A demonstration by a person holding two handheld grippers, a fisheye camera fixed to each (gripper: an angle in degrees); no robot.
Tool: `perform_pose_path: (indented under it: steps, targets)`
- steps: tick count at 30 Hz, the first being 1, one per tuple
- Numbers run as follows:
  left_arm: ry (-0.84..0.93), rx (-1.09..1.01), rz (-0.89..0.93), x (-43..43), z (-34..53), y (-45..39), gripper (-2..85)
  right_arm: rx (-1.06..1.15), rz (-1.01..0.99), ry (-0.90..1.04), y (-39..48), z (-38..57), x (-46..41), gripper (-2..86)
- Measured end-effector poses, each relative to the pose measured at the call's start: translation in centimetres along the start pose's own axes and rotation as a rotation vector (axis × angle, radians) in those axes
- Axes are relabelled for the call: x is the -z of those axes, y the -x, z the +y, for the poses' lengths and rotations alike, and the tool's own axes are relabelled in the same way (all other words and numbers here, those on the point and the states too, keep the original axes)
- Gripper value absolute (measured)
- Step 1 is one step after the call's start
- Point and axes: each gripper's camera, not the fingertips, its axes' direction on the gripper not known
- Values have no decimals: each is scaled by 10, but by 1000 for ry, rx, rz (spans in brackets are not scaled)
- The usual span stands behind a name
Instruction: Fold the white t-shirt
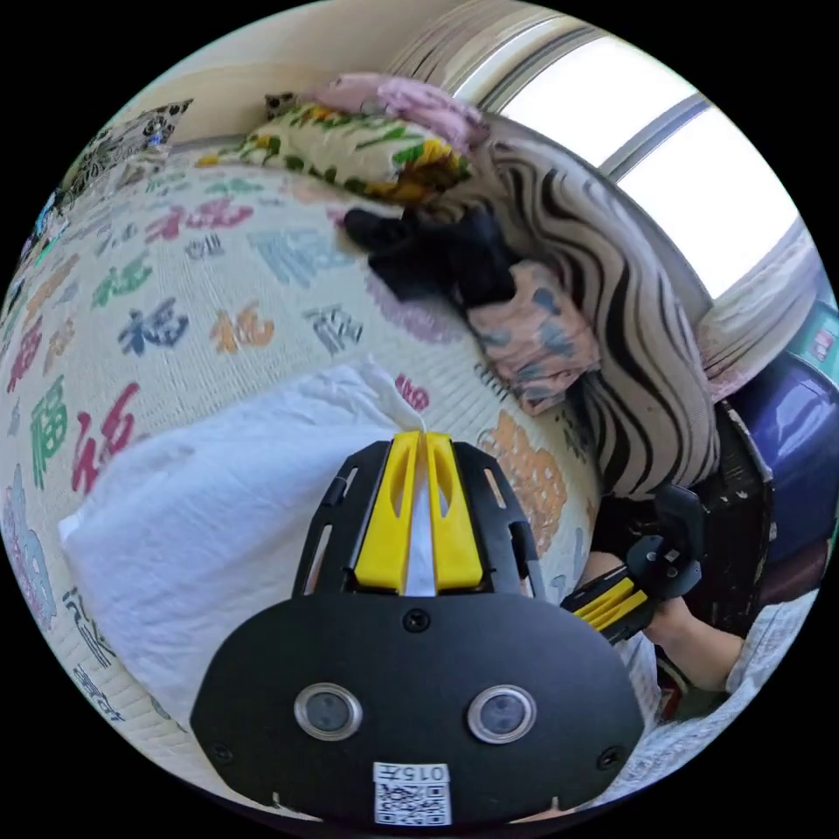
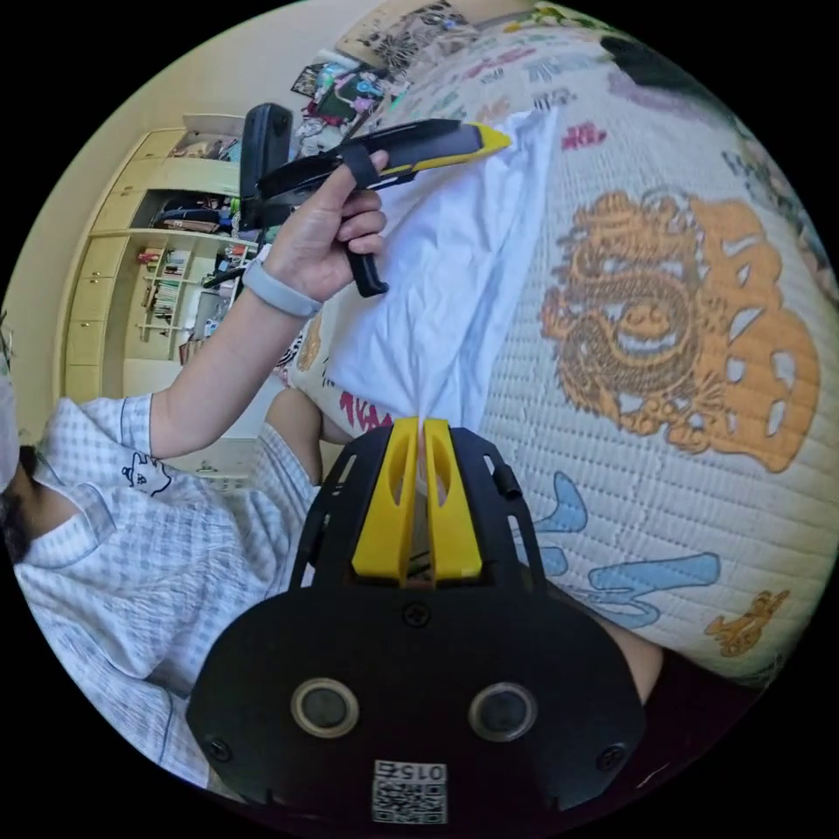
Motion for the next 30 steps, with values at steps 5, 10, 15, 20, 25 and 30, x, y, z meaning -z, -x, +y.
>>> perform_pose_path:
  steps: [5,10,15,20,25,30]
  targets:
    - [-36,69,179,31,31,29,73,-12,5,14,-8,-10,6,55]
    - [-214,27,92,141,100,58,71,130,-18,-159,-1,-67,49,59]
    - [-237,207,56,172,131,156,62,252,-51,-187,6,-149,29,30]
    - [-216,326,147,151,152,221,6,113,35,-90,-38,-206,-21,-1]
    - [-305,345,280,192,193,234,40,23,-35,-288,-62,-195,3,3]
    - [-219,266,96,214,239,197,70,305,-23,-79,5,-233,-13,64]
